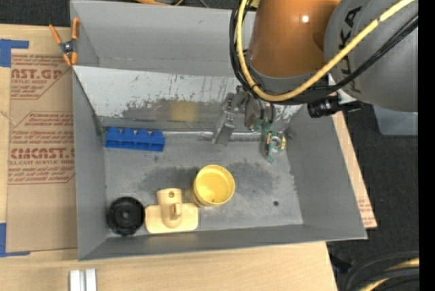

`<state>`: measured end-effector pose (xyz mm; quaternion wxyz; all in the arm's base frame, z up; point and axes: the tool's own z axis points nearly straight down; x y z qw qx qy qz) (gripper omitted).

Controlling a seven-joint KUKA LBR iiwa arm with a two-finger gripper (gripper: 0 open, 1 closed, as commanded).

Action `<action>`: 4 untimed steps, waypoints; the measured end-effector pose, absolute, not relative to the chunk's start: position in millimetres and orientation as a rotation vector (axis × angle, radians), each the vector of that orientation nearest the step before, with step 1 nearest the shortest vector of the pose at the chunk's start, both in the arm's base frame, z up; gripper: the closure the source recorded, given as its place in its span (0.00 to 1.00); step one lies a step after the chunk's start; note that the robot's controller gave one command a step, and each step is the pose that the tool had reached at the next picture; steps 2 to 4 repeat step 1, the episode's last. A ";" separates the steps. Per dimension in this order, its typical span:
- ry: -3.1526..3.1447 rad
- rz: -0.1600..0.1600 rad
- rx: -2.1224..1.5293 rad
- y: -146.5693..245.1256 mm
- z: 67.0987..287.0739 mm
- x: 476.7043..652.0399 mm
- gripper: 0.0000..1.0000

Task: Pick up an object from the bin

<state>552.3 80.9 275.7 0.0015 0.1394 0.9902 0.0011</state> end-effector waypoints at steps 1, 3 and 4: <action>3.122 0.006 0.228 127.8 267.4 556.3 1.00; 3.122 0.006 0.228 127.8 267.4 556.3 1.00; 3.122 0.006 0.228 127.8 267.4 556.3 1.00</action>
Offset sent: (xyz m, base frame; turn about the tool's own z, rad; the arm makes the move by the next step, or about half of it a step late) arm -0.0393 -0.0428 -0.0313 -0.1844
